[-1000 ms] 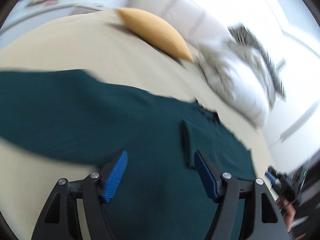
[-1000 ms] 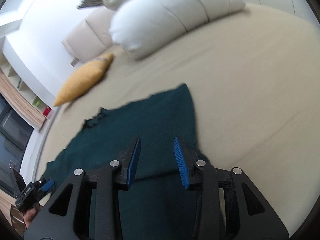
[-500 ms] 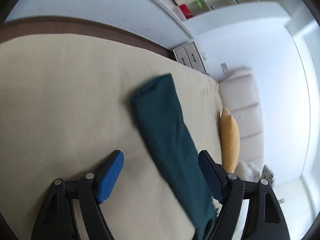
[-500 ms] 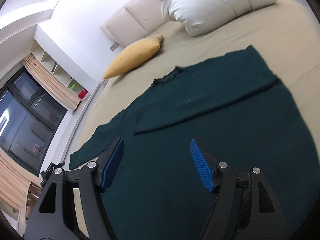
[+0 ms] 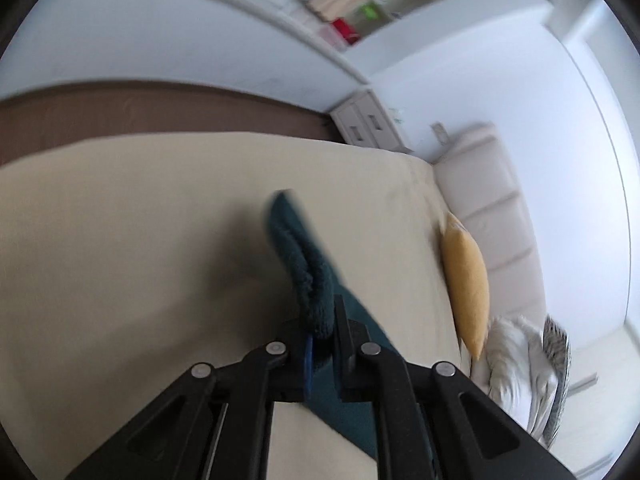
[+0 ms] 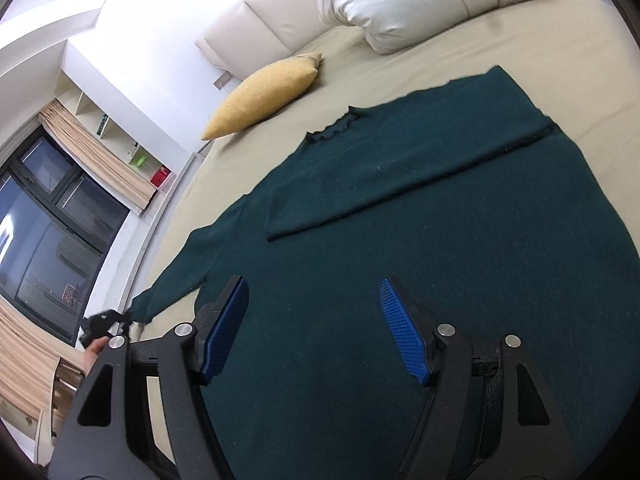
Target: Fold small clothes
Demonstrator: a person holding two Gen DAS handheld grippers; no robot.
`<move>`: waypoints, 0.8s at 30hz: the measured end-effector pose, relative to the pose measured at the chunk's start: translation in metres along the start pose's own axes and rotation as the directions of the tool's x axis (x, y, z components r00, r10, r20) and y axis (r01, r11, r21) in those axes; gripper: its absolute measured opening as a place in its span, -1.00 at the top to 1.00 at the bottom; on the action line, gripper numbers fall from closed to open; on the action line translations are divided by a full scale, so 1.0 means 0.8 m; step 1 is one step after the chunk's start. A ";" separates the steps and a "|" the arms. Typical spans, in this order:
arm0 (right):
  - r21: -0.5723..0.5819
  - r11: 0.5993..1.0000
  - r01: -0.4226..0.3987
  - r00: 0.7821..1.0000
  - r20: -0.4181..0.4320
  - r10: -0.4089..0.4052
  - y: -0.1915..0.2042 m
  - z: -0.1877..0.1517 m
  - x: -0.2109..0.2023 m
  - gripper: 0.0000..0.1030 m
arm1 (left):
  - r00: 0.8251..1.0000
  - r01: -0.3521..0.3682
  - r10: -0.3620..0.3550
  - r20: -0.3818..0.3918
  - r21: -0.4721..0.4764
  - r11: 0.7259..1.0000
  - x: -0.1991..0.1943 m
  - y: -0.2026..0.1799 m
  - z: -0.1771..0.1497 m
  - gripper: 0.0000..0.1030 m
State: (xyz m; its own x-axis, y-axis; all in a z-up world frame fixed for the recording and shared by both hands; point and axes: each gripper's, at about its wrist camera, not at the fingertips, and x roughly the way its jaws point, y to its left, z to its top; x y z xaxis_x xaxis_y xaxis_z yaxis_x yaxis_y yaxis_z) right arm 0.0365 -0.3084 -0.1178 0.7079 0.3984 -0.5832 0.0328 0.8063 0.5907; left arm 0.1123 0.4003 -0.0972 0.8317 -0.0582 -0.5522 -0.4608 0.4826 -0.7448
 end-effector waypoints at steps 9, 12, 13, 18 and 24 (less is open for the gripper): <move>0.066 0.998 0.003 1.000 0.026 -0.005 -0.039 -0.010 -0.017 -0.31 | 0.990 0.132 -0.067 -0.120 0.697 0.705 0.010 -0.270 -0.240 0.84; 0.101 0.995 0.011 0.999 0.034 -0.015 -0.060 -0.010 -0.023 -0.31 | 0.973 0.202 -0.021 -0.231 0.802 0.562 0.038 -0.298 -0.363 0.83; 0.114 0.993 0.017 0.999 0.034 -0.021 -0.068 -0.010 -0.024 -0.31 | 0.965 0.217 0.013 -0.262 0.826 0.520 0.051 -0.302 -0.398 0.81; 0.190 0.980 0.062 0.998 -0.020 -0.059 -0.107 -0.012 -0.019 -0.32 | 0.930 0.230 0.165 -0.329 0.869 0.438 0.070 -0.270 -0.489 0.40; 0.201 0.980 0.002 0.998 -0.063 0.011 -0.100 0.001 0.013 -0.40 | 0.935 0.266 0.080 -0.346 0.832 0.487 0.019 -0.249 -0.446 -0.52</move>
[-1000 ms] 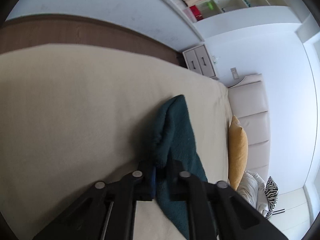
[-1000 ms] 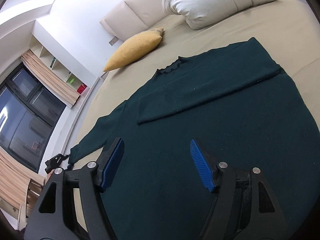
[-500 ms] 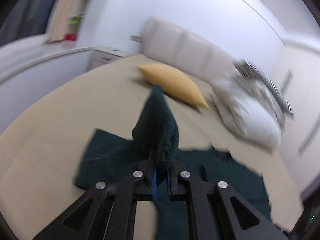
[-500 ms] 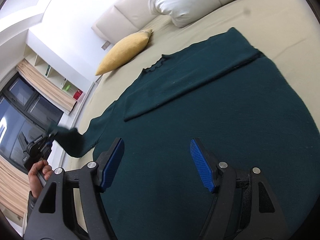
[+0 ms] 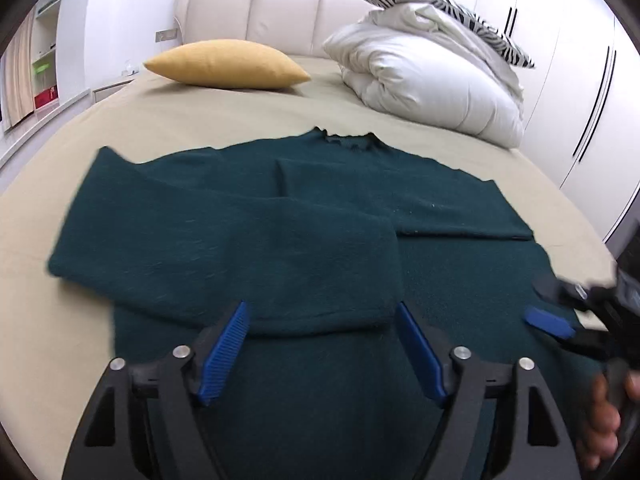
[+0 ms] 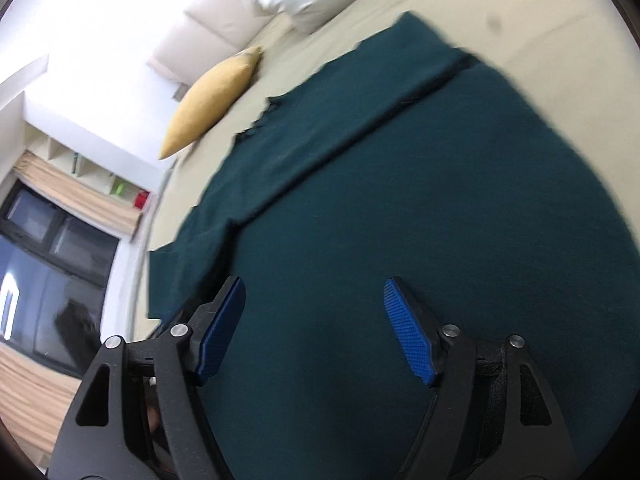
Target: Fold small clothes
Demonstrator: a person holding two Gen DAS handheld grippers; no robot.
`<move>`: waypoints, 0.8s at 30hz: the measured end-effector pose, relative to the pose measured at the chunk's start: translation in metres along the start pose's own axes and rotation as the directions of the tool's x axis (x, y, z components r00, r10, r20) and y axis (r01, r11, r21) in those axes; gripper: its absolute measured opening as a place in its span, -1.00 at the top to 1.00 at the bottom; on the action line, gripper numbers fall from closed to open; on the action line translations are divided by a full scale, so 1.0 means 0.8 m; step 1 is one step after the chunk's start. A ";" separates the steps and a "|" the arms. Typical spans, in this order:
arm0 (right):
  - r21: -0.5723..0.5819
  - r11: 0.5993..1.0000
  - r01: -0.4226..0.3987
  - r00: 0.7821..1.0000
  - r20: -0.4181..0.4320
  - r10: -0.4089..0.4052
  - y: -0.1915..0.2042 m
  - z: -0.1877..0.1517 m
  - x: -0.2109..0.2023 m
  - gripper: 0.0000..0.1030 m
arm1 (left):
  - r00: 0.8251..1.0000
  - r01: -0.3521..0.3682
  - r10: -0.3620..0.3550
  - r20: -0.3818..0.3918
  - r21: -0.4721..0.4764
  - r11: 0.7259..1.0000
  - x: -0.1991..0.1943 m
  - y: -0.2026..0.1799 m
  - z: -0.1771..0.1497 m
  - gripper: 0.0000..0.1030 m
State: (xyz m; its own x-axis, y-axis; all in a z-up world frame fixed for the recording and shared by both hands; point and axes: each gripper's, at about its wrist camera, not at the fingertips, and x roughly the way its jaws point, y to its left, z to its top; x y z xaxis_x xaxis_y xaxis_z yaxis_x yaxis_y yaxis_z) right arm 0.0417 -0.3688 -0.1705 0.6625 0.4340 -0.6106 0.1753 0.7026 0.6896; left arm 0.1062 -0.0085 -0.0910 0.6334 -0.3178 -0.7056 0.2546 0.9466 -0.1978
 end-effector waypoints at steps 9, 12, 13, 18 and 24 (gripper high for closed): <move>-0.135 0.990 0.034 0.985 -0.165 -0.057 0.098 0.018 0.129 -0.44 | 0.999 0.047 -0.039 0.036 -0.225 0.973 -0.054 0.099 -0.021 -0.51; -0.237 0.965 0.108 0.979 -0.141 -0.144 0.129 0.019 0.148 -0.18 | 0.999 0.031 -0.018 0.051 -0.275 0.961 -0.063 0.130 -0.019 -0.51; -0.295 0.945 0.144 0.974 -0.127 -0.188 0.142 0.018 0.150 0.14 | 0.998 0.029 -0.014 0.055 -0.288 0.957 -0.064 0.137 -0.018 -0.51; -0.404 0.893 0.200 0.958 -0.108 -0.264 0.164 0.023 0.150 0.75 | 0.998 0.031 -0.009 0.066 -0.336 0.942 -0.065 0.158 -0.012 -0.51; -0.463 0.865 0.194 0.974 -0.016 -0.227 0.187 0.051 0.102 0.94 | 0.998 0.022 0.002 0.067 -0.350 0.937 -0.058 0.165 0.002 -0.51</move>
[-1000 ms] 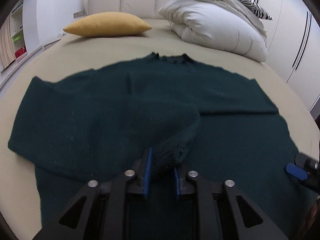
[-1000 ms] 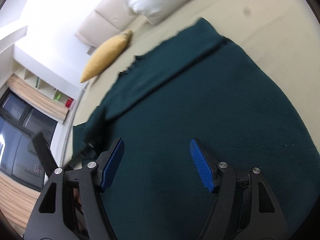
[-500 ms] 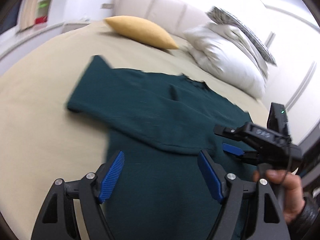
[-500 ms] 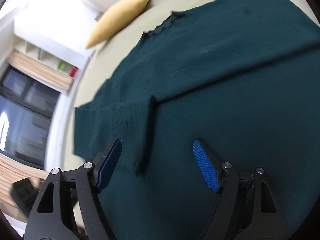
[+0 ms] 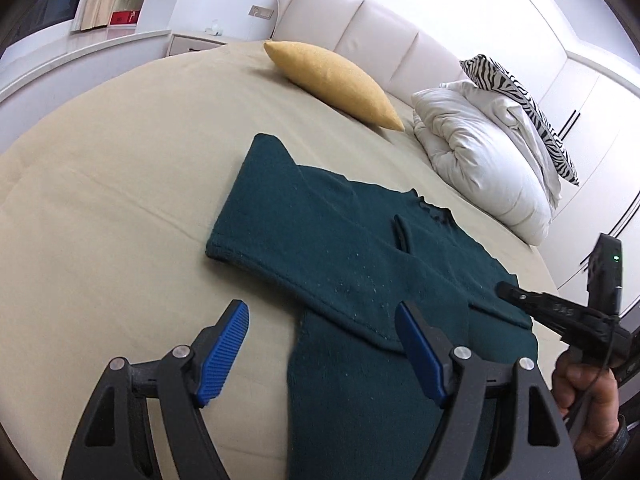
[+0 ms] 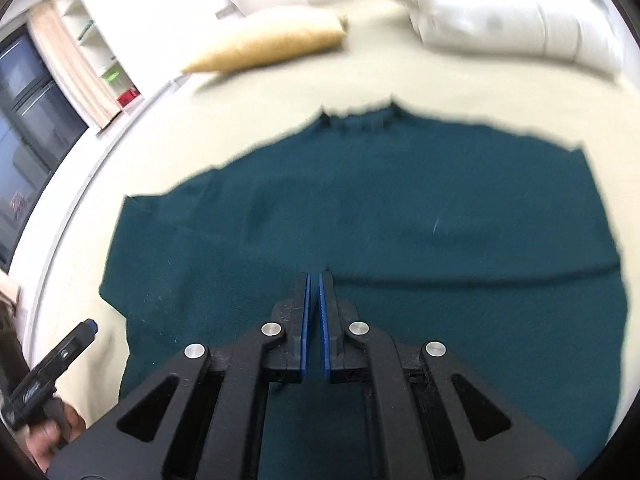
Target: Fold small clothes
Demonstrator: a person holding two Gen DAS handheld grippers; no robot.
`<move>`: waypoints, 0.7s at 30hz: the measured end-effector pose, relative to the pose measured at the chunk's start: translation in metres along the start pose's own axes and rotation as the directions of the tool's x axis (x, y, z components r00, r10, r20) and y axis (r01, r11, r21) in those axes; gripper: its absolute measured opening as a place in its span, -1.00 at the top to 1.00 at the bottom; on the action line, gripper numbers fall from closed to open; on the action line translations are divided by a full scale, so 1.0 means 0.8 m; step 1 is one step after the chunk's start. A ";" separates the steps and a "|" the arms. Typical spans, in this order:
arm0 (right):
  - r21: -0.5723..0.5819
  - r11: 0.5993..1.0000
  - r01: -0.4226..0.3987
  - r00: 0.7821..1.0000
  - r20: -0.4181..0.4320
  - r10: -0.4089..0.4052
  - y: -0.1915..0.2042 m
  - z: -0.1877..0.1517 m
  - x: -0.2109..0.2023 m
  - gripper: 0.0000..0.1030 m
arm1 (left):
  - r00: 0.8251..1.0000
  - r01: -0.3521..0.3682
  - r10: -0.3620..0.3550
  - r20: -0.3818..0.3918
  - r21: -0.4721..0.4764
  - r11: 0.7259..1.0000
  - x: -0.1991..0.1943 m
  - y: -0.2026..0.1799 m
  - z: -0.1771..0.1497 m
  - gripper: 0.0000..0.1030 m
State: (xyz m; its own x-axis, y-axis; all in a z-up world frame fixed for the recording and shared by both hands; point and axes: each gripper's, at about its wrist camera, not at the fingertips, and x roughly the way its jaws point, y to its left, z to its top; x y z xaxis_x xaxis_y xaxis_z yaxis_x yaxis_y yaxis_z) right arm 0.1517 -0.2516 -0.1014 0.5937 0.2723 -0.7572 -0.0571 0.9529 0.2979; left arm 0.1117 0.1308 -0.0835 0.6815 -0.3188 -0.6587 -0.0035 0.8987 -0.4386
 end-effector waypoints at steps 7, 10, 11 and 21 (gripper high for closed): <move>0.130 0.982 -0.134 0.991 0.000 0.135 -0.027 -0.001 -0.002 0.77 | 1.000 0.012 -0.012 -0.016 -0.023 1.000 0.003 -0.001 -0.007 -0.51; 0.236 0.952 -0.196 0.975 -0.053 0.214 -0.039 -0.022 0.019 0.21 | 1.000 0.020 -0.021 -0.022 -0.025 0.999 0.001 0.000 -0.011 -0.51; 0.258 0.943 -0.210 0.972 -0.049 0.230 -0.040 -0.028 0.024 0.15 | 1.000 0.020 -0.021 -0.022 -0.028 0.999 -0.001 0.001 -0.012 -0.51; 0.176 0.966 -0.191 0.971 -0.113 0.212 0.002 -0.038 0.054 0.73 | 0.999 0.030 -0.031 -0.019 -0.053 0.998 -0.004 0.010 -0.013 -0.51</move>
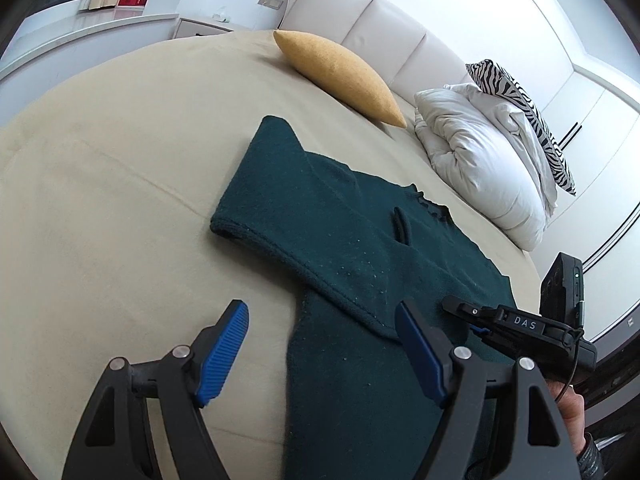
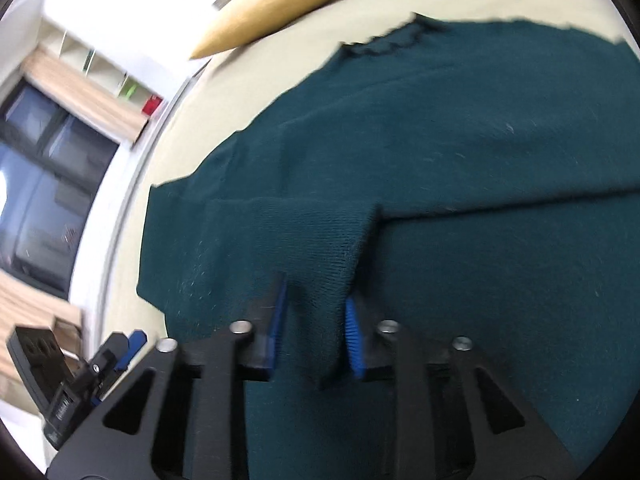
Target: Fold small clothes
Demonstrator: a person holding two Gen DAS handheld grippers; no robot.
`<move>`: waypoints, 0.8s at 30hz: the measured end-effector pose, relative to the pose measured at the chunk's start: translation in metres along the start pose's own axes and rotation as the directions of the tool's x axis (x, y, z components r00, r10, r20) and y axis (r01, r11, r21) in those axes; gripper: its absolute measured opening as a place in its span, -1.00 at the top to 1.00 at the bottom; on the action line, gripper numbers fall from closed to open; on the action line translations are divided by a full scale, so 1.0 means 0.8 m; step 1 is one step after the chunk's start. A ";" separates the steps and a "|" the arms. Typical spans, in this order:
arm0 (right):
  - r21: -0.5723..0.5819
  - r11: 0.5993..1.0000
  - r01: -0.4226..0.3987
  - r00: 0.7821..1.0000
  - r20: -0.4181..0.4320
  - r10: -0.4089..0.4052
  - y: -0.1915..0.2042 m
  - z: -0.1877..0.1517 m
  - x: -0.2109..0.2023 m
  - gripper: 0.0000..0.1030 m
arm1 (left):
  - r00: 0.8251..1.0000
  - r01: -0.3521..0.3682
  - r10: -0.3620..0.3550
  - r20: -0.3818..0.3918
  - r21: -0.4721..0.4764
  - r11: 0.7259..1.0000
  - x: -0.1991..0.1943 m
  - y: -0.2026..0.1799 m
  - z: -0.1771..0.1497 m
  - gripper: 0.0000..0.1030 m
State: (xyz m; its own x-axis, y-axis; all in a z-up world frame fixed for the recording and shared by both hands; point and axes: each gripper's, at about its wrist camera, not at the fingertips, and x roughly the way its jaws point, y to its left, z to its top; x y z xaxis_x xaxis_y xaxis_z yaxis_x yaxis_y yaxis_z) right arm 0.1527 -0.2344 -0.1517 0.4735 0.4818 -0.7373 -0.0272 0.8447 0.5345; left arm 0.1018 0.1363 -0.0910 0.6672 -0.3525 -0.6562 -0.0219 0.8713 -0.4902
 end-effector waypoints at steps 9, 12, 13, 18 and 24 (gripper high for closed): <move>-0.115 0.993 0.004 0.994 0.109 0.009 0.016 0.047 -0.076 0.87 | 0.998 -0.037 0.037 0.043 -0.001 0.999 0.001 0.011 0.037 -0.52; -0.174 0.983 0.056 0.991 0.133 -0.033 0.005 0.080 -0.105 0.87 | 0.997 -0.058 0.057 0.046 0.021 0.998 0.013 0.009 0.058 -0.54; -0.182 0.980 0.080 0.990 0.129 -0.057 -0.003 0.089 -0.106 0.87 | 0.996 -0.073 0.071 0.046 0.031 0.997 0.021 0.007 0.065 -0.55; -0.092 0.975 0.202 0.978 0.063 -0.197 -0.088 0.124 -0.066 0.87 | 0.990 -0.130 0.133 -0.041 0.059 0.990 0.082 0.001 0.106 -0.55; -0.059 0.986 0.154 0.986 0.079 -0.149 -0.113 0.111 -0.051 0.87 | 0.970 -0.198 0.213 -0.114 0.125 0.972 0.146 -0.014 0.125 -0.51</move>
State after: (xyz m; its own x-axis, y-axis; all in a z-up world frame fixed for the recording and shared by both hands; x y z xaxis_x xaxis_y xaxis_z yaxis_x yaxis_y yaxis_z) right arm 0.2141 -0.3516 -0.1330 0.5402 0.3306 -0.7738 -0.0062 0.9211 0.3892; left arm 0.2541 0.1199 -0.1049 0.5578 -0.1957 -0.8066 -0.0609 0.9595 -0.2749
